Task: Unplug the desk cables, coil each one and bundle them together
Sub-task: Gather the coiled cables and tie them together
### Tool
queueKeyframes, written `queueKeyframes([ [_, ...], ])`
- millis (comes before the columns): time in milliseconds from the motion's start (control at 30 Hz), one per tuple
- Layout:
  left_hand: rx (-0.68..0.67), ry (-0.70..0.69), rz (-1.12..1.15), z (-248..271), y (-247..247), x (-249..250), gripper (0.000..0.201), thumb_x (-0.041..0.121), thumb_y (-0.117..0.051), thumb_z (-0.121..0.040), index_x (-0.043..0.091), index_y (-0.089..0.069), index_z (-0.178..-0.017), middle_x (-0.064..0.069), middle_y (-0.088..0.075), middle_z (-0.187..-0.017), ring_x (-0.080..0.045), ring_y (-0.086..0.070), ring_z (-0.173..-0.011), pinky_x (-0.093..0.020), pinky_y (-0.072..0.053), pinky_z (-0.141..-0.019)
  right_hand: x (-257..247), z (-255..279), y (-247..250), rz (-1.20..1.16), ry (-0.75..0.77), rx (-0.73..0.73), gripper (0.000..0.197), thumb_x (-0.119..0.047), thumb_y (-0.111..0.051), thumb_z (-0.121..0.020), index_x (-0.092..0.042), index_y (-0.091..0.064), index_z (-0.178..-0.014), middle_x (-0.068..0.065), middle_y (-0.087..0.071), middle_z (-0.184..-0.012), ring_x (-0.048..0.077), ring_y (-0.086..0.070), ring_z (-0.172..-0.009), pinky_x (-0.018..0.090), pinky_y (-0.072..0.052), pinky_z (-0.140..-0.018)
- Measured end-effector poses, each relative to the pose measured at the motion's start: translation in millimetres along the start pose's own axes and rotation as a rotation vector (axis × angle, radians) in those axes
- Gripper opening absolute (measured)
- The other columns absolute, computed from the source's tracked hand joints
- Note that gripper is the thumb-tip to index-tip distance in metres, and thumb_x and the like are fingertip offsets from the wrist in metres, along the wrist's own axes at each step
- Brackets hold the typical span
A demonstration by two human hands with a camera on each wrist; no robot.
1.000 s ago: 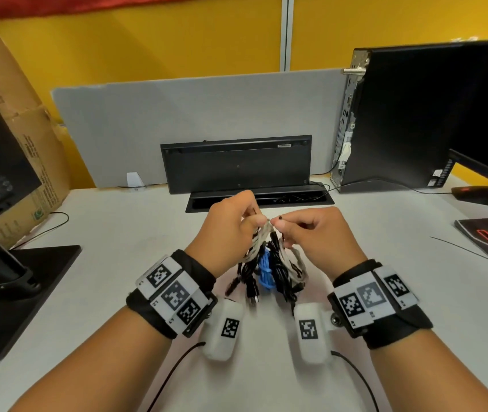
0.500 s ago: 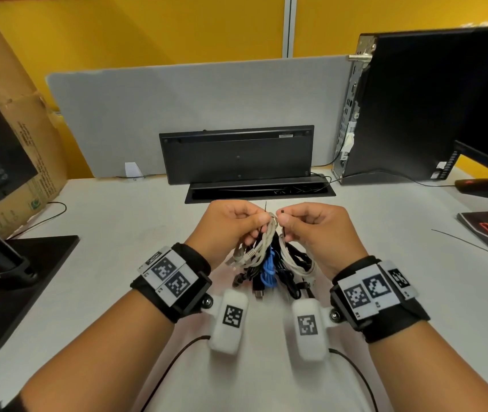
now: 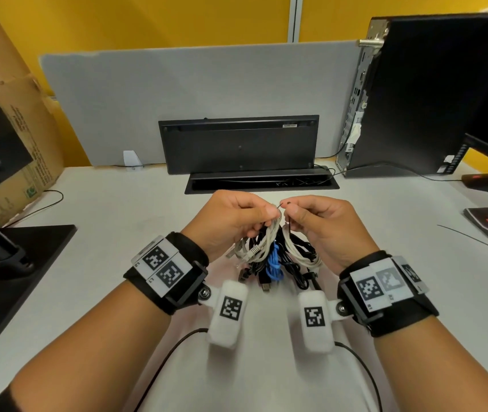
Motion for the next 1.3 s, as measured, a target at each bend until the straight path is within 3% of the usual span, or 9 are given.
queueKeyframes([
  [167,0.006,0.000,-0.050,-1.5,-3.2,1.7,0.005,0.004,-0.070,-0.082,0.000,-0.073,-0.081,-0.010,-0.062,-0.070,-0.014,-0.050,-0.060,-0.022,-0.041,-0.054,2.9,-0.9,0.6,-0.019,-0.005,-0.018,0.011,-0.015,-0.071,-0.072,-0.013,-0.078,-0.081,0.004,-0.074,-0.077,0.015,-0.064,-0.071,0.021,-0.050,-0.064],
  [467,0.012,0.027,-0.065,-3.0,-4.1,1.3,0.007,0.005,-0.070,-0.082,-0.002,-0.073,-0.082,-0.010,-0.062,-0.069,-0.016,-0.050,-0.061,-0.025,-0.040,-0.057,2.9,-2.4,1.1,0.016,-0.011,-0.051,0.012,-0.016,-0.072,-0.071,-0.015,-0.079,-0.081,0.004,-0.074,-0.078,0.013,-0.067,-0.071,0.021,-0.052,-0.066],
  [733,0.003,0.045,-0.058,-3.5,-4.4,0.7,0.006,0.005,-0.071,-0.081,-0.001,-0.073,-0.081,-0.012,-0.062,-0.070,-0.018,-0.050,-0.061,-0.026,-0.040,-0.059,0.8,-2.5,0.9,0.057,-0.003,-0.064,0.012,-0.016,-0.072,-0.071,-0.015,-0.078,-0.082,0.010,-0.075,-0.082,0.022,-0.069,-0.078,0.032,-0.055,-0.072],
  [1300,0.008,0.049,-0.081,-1.1,-5.2,2.2,0.006,0.001,-0.068,-0.082,-0.004,-0.072,-0.080,-0.012,-0.062,-0.069,-0.017,-0.050,-0.061,-0.025,-0.040,-0.057,-0.5,-0.8,0.4,0.051,0.006,-0.102,0.013,-0.016,-0.072,-0.070,-0.019,-0.080,-0.080,0.002,-0.075,-0.079,0.014,-0.068,-0.073,0.025,-0.054,-0.070],
])
Point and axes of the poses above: each hand's wrist, its own z-axis away from the middle knuckle, its own y-axis out of the back of the hand, x = y × z, the point moved 7 cm from there along -z, towards the middle knuckle
